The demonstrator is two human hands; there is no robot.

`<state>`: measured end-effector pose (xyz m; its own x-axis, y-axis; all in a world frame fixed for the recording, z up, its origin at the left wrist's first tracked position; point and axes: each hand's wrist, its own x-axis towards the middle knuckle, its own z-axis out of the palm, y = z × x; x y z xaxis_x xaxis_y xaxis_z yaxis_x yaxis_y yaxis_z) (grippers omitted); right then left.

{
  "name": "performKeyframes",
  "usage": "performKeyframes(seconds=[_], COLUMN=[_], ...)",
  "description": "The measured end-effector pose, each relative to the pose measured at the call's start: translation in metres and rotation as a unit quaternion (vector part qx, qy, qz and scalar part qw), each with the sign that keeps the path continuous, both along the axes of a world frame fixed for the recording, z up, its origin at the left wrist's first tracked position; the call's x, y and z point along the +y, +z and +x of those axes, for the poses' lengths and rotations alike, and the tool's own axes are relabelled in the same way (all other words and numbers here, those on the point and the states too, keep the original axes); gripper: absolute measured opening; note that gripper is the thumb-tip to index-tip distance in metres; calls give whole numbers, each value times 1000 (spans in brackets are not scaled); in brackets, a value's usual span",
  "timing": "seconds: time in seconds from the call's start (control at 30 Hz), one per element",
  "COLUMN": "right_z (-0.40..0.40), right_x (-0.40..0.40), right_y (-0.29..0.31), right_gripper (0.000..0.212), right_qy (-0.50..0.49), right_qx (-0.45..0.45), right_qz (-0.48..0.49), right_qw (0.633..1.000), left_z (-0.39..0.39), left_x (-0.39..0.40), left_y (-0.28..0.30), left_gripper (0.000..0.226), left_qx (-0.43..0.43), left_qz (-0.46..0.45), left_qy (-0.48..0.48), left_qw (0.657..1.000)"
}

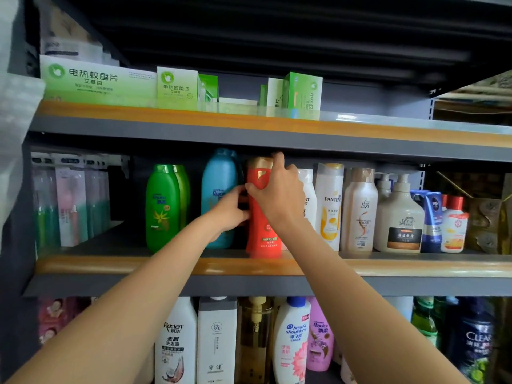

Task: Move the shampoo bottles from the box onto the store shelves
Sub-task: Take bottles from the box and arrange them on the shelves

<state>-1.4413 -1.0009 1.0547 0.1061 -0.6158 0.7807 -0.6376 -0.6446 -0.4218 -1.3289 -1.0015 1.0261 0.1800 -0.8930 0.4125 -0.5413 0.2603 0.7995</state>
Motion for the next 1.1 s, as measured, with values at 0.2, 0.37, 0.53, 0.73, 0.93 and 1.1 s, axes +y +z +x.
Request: performKeyframes(seconds=[0.2, 0.37, 0.53, 0.73, 0.93, 1.1], right_z=[5, 2, -16, -21, -15, -15], right_x=[-1, 1, 0, 3, 3, 13], right_y=[-3, 0, 10, 22, 11, 0], right_gripper=[62, 61, 69, 65, 61, 39], right_qy=[-15, -56, -51, -53, -76, -58], right_qx=[-4, 56, 185, 229, 211, 137], right_qz=[-5, -22, -37, -30, -61, -140], right_qw=[1000, 997, 981, 972, 973, 979], left_z=[-7, -10, -7, -16, -17, -1], left_x=[8, 11, 10, 16, 17, 29], left_y=[-7, -9, -14, -11, -11, -15], left_gripper=[70, 74, 75, 74, 72, 50], left_qx=[-17, -3, 46, 52, -16, -15], left_qz=[-10, 3, 26, 27, 37, -42], left_qy=[0, -12, -31, -43, -4, 53], left_qw=[1000, 1000, 998, 997, 999, 998])
